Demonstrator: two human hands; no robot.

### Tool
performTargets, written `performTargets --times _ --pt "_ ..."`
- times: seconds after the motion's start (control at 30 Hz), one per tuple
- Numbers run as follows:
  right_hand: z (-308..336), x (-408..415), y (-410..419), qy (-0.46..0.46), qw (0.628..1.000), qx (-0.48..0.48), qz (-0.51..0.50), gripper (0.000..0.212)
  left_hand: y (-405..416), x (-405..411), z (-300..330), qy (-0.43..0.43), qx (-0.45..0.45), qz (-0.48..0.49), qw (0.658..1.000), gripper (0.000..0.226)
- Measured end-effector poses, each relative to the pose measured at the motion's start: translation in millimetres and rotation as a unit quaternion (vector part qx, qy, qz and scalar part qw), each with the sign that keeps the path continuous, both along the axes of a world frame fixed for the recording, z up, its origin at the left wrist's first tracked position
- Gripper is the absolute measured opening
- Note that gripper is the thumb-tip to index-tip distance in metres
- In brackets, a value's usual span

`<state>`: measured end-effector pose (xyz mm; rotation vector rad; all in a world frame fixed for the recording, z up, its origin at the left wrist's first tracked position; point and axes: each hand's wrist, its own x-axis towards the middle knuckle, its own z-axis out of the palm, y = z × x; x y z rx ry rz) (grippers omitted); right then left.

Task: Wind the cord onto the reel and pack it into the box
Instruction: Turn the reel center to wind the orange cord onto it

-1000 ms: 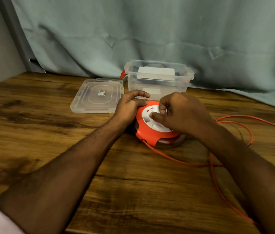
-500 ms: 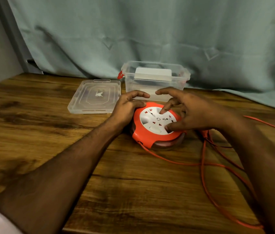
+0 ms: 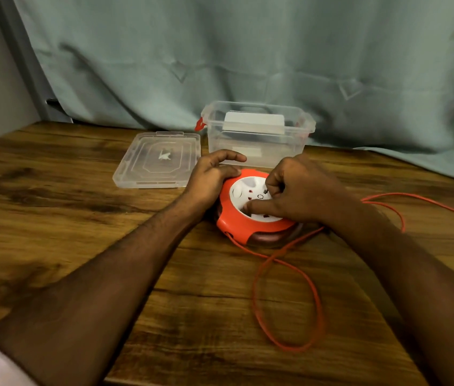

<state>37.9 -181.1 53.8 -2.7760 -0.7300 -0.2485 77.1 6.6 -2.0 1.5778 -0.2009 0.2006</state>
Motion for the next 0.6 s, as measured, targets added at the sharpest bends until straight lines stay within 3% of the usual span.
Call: performTargets --times 0.33,0.47,0.6 --pt "-19 3 23 -0.067 0.996 0.021 -0.056 0.056 0 -2 1 0.007 0.002 0.001 1.0 0.031" --pt "-1 2 7 -0.068 0.997 0.029 0.023 0.018 0 -1 0 0.006 0.001 0.003 1.0 0.032" --pt "10 8 -15 0.062 0.993 0.04 0.094 0.055 0 -1 0 0.011 -0.003 0.005 1.0 0.033"
